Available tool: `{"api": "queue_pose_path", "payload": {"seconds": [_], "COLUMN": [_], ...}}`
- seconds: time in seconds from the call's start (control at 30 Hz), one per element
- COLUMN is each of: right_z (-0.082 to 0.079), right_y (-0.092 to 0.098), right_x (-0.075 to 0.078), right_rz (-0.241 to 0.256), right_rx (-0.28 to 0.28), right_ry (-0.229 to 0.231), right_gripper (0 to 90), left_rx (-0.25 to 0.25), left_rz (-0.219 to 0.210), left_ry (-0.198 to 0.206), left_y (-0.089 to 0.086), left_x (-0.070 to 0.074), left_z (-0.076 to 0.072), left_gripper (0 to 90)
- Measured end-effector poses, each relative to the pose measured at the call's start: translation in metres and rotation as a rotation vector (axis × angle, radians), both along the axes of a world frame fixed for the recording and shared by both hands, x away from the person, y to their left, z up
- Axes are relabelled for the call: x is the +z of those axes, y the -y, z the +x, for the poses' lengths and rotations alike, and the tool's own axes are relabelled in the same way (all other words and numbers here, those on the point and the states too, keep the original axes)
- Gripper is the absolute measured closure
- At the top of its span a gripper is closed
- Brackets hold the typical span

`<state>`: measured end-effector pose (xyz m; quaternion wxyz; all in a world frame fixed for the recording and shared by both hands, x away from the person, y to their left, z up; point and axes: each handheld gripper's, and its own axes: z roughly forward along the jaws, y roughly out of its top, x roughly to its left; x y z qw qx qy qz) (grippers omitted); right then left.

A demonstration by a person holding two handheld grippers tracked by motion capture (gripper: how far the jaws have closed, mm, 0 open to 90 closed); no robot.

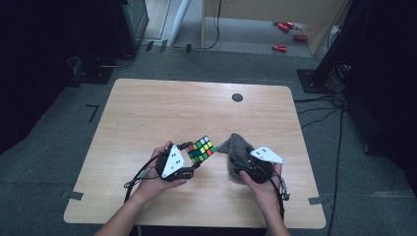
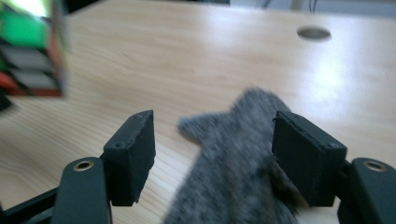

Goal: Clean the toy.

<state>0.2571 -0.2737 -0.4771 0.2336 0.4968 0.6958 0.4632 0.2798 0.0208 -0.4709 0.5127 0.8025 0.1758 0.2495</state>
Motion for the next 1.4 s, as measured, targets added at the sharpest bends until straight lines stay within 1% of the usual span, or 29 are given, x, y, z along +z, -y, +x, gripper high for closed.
{"api": "queue_pose_path", "payload": {"seconds": [0.03,0.1,0.2,0.27,0.33,0.37,0.4,0.43,0.5,0.57,0.6,0.73,0.8,0.87,0.97,1.03,1.1,1.13,1.23,1.33,1.4], "right_z": [0.002,0.004,0.007,0.008,0.009,0.009,0.009,0.009,0.009,0.007,0.006,0.002,-0.001,-0.005,-0.011,-0.015,-0.019,-0.021,-0.025,-0.030,-0.032], "right_y": [0.002,0.004,0.005,0.005,0.004,0.004,0.004,0.005,0.005,0.004,0.004,0.003,0.002,0.001,-0.003,-0.006,-0.012,-0.015,-0.025,-0.038,-0.044], "right_x": [-0.004,-0.011,-0.018,-0.022,-0.027,-0.029,-0.031,-0.033,-0.035,-0.032,-0.031,-0.021,-0.014,-0.004,0.009,0.018,0.025,0.027,0.032,0.035,0.035], "right_rz": [-0.006,-0.039,-0.056,-0.083,-0.115,-0.120,-0.124,-0.123,-0.120,-0.129,-0.126,-0.082,-0.037,0.019,0.062,0.098,0.120,0.123,0.134,0.135,0.118], "right_rx": [-0.010,-0.028,-0.034,-0.051,-0.075,-0.080,-0.087,-0.087,-0.068,-0.054,-0.047,-0.035,-0.017,0.022,0.057,0.086,0.120,0.140,0.190,0.233,0.256], "right_ry": [-0.020,-0.040,-0.069,-0.087,-0.107,-0.116,-0.128,-0.134,-0.136,-0.120,-0.110,-0.071,-0.042,0.000,0.048,0.075,0.098,0.107,0.120,0.137,0.149], "right_gripper": [31.9,33.5,34.7,37.0,42.6,45.8,51.0,55.7,63.1,67.2,68.4,69.9,70.3,70.9,71.1,71.1,70.9,70.8,70.6,70.5,70.3], "left_rx": [0.004,0.005,0.001,-0.005,-0.005,-0.003,0.000,0.004,0.007,0.007,0.003,-0.010,-0.009,-0.006,-0.009,-0.012,-0.021,-0.027,-0.044,-0.057,-0.066], "left_rz": [-0.008,-0.023,-0.037,-0.044,-0.040,-0.039,-0.041,-0.044,-0.055,-0.062,-0.063,-0.052,-0.033,-0.014,0.010,0.027,0.039,0.049,0.061,0.072,0.069], "left_ry": [-0.016,-0.034,-0.046,-0.057,-0.060,-0.061,-0.067,-0.075,-0.083,-0.090,-0.095,-0.101,-0.103,-0.106,-0.113,-0.115,-0.117,-0.118,-0.132,-0.130,-0.125], "left_y": [-0.001,-0.003,-0.004,-0.005,-0.005,-0.005,-0.005,-0.005,-0.006,-0.007,-0.007,-0.007,-0.006,-0.004,-0.002,0.001,0.003,0.004,0.009,0.013,0.015], "left_x": [0.001,0.001,0.002,0.002,0.002,0.001,0.001,0.001,0.002,0.002,0.002,0.001,0.000,-0.002,-0.005,-0.006,-0.007,-0.008,-0.009,-0.010,-0.008], "left_z": [0.001,0.002,0.003,0.003,0.003,0.002,0.002,0.002,0.003,0.003,0.004,0.004,0.004,0.004,0.004,0.004,0.003,0.003,0.001,-0.002,-0.004], "left_gripper": [32.8,32.8,32.8,32.8,32.8,32.8,32.8,32.8,32.8,32.8,32.8,32.8,32.8,32.8,32.8,32.8,32.8,32.8,32.9,32.9,32.9]}}
